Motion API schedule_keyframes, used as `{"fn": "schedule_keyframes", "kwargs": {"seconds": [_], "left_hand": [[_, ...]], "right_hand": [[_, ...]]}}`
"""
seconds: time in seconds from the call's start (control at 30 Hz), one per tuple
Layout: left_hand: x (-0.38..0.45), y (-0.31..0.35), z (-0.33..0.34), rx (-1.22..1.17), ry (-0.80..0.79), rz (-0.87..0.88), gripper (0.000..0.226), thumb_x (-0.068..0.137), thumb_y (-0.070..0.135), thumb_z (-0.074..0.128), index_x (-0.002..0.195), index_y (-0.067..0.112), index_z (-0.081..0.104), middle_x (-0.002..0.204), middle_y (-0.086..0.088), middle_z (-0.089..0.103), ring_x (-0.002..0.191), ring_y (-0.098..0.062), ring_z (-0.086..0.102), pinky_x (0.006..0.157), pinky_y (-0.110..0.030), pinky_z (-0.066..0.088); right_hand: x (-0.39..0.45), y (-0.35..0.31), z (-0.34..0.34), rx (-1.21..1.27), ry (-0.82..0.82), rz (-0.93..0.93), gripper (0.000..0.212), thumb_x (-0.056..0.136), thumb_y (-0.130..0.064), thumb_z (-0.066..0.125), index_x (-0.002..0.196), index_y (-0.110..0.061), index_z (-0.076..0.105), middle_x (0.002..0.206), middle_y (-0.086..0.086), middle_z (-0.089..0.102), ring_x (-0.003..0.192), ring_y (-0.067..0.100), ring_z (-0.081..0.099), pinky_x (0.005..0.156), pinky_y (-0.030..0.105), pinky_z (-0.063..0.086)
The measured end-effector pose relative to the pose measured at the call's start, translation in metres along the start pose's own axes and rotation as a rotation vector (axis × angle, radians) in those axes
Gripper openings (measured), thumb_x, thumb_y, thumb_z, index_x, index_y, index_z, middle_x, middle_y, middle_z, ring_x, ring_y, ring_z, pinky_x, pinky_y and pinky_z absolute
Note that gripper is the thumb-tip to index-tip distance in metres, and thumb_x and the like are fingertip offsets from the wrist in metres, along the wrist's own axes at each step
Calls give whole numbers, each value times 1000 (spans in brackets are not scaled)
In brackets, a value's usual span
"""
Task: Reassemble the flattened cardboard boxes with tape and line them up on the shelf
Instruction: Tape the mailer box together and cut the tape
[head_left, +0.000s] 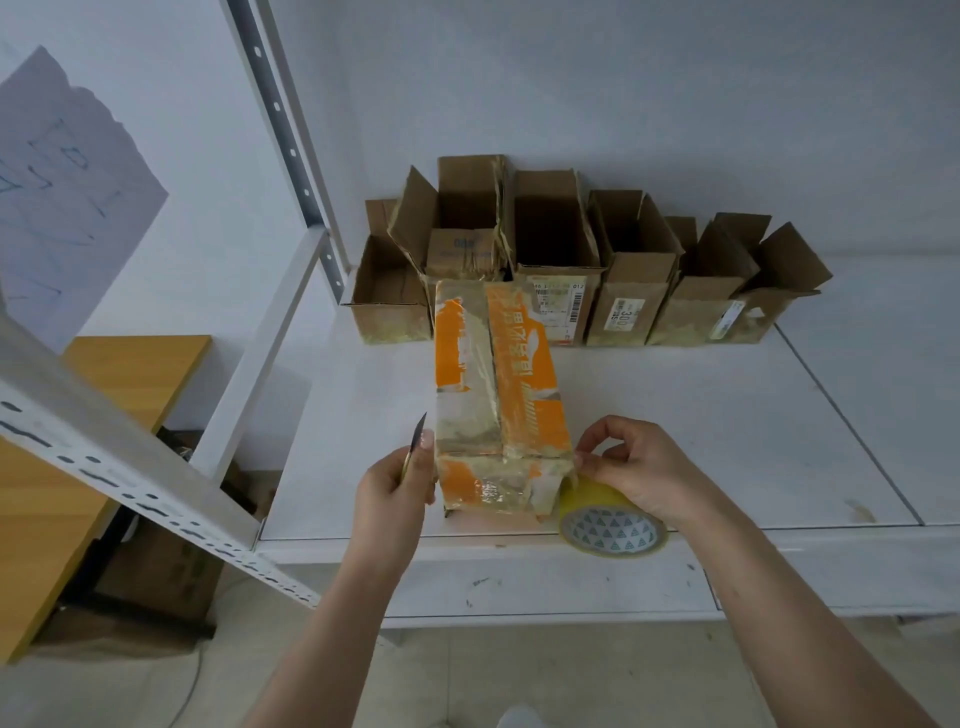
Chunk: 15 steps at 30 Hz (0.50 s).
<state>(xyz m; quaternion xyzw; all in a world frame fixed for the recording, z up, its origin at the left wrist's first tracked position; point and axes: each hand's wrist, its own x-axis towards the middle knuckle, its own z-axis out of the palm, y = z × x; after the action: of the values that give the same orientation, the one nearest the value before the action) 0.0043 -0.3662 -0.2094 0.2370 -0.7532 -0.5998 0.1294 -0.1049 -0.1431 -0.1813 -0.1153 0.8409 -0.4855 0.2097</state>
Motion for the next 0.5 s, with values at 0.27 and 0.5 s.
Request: {"fn": "schedule_keyframes", "kwargs": {"seconds": [0.27, 0.5], "left_hand": [[-3, 3, 7, -10, 25, 12, 55, 80, 71, 37, 42, 32, 43, 43, 10, 34, 42, -6, 29, 42, -17, 26], [-15, -17, 6, 227, 66, -111, 91, 65, 87, 25, 73, 3, 60, 55, 3, 51, 58, -18, 48, 58, -33, 38]], "right_hand": [[-1, 1, 5, 39, 13, 18, 20, 77, -37, 77, 82, -21, 65, 74, 11, 70, 62, 19, 64, 56, 25, 49], [-2, 5, 4, 48, 33, 23, 18, 77, -36, 77, 81, -22, 66, 71, 7, 71, 62, 19, 66, 54, 23, 47]]}}
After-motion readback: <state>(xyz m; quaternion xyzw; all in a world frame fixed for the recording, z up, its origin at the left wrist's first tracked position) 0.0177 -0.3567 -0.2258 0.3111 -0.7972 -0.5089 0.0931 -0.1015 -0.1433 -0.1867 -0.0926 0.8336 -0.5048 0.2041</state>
